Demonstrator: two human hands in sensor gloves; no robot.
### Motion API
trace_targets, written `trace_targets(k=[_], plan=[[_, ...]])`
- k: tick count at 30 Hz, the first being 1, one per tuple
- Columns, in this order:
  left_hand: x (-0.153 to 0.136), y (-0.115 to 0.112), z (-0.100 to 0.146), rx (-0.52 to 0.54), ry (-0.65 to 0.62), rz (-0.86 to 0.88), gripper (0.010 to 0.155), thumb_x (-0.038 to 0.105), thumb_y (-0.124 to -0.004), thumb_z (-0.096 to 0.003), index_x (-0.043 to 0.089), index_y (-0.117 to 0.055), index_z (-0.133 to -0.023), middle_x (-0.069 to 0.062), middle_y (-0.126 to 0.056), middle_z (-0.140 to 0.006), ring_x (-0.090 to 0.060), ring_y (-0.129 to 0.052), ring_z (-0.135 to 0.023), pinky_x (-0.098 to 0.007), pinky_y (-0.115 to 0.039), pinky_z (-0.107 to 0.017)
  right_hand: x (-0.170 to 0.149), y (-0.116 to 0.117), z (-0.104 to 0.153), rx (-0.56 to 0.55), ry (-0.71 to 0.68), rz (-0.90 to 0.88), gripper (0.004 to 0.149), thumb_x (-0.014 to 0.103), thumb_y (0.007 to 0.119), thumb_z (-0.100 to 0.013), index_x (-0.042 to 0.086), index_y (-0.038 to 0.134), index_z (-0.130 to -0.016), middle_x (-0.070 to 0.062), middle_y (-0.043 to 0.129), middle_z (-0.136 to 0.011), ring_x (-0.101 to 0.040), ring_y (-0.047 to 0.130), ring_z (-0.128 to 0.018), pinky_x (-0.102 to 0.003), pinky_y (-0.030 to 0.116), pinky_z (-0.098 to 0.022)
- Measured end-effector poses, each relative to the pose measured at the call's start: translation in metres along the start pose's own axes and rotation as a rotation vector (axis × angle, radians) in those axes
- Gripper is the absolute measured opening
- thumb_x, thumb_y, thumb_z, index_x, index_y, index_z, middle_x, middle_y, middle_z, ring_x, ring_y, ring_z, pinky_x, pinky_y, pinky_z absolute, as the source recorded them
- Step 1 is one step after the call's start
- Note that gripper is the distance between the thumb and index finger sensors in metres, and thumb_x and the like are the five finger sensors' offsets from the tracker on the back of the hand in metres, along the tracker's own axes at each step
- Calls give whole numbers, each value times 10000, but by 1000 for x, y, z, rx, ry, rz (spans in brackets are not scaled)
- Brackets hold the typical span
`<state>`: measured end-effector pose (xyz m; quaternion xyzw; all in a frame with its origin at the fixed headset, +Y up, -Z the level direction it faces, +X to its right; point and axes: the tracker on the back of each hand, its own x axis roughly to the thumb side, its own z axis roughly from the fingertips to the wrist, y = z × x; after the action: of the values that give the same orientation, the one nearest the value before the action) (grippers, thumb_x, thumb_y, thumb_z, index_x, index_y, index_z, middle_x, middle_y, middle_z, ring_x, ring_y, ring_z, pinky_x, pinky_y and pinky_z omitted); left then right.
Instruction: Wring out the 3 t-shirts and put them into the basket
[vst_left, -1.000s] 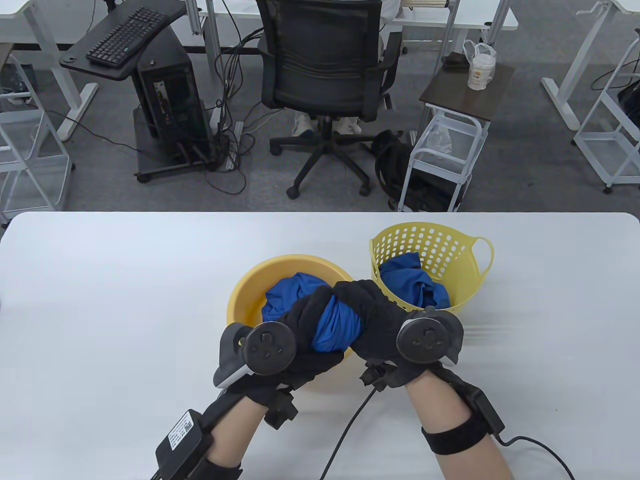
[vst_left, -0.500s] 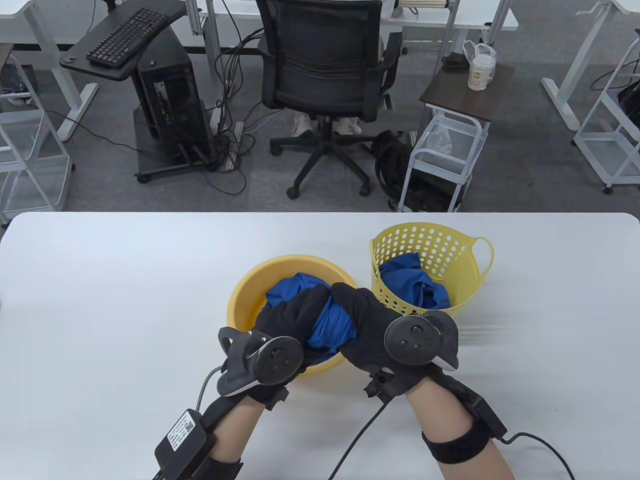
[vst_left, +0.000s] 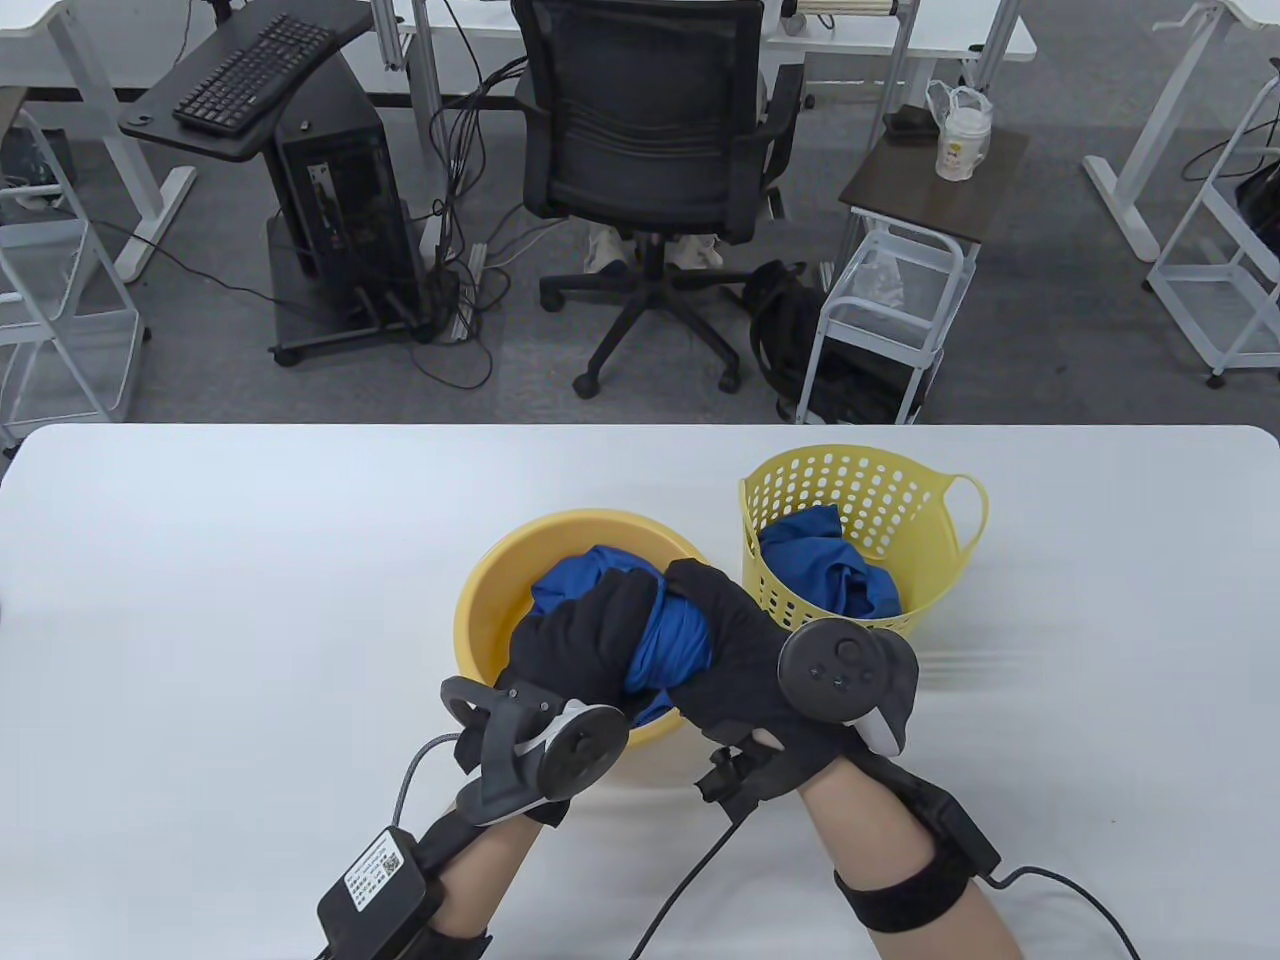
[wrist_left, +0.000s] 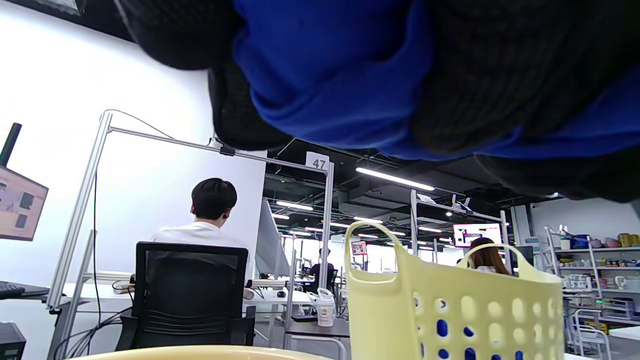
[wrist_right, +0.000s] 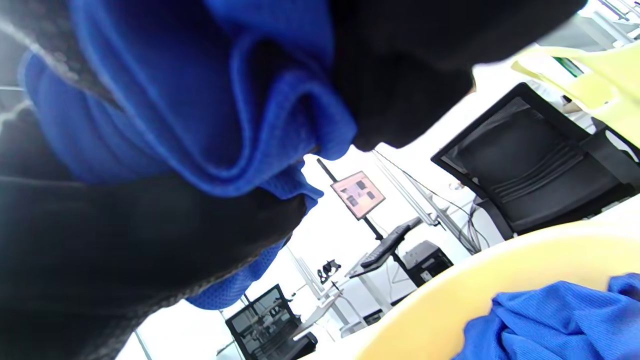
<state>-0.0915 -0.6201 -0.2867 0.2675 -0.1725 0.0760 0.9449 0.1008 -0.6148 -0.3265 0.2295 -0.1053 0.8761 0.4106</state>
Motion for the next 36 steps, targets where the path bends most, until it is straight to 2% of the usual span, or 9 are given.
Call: trace_targets(k=[5, 20, 26, 32, 36], plan=[[6, 0, -1, -17, 5, -33, 1073, 545, -1028, -404, 253, -291, -1128, -24, -748, -1112, -311, -1002, -752, -492, -834, -491, -5, -1, -2, 16, 27, -48, 893, 142, 1024, -371, 190, 471, -1071, -306, 750, -741, -329, 963, -235, -303, 870, -24], [15, 12, -1, -4, 16, -65, 1081, 533, -1029, -410, 237, -278, -1130, -36, -733, -1119, -313, -991, -764, -501, -824, -507, -3, -8, -2, 15, 16, -76, 897, 140, 1024, -366, 201, 474, -1072, -301, 748, -750, -340, 957, -250, -318, 865, -38], [10, 2, -1, -65, 14, -76, 1084, 545, -1024, -405, 219, -287, -1130, -47, -749, -1108, -315, -1007, -745, -498, -834, -493, -13, 3, -5, 58, 76, -96, 895, 143, 1023, -368, 191, 473, -1073, -304, 749, -743, -337, 956, -243, -316, 863, -33], [10, 3, -2, -56, 17, -60, 1086, 546, -1025, -403, 218, -287, -1130, -50, -748, -1108, -315, -1007, -749, -503, -837, -502, -11, 0, -6, 60, 70, -79, 897, 145, 1025, -366, 189, 476, -1074, -307, 749, -742, -338, 955, -243, -318, 862, -33], [5, -6, -4, -109, 18, -61, 1086, 552, -1027, -398, 214, -299, -1130, -50, -760, -1102, -312, -1018, -743, -500, -848, -496, -22, 9, -8, 89, 104, -94, 901, 148, 1027, -367, 186, 471, -1075, -309, 748, -743, -340, 956, -247, -320, 864, -36]])
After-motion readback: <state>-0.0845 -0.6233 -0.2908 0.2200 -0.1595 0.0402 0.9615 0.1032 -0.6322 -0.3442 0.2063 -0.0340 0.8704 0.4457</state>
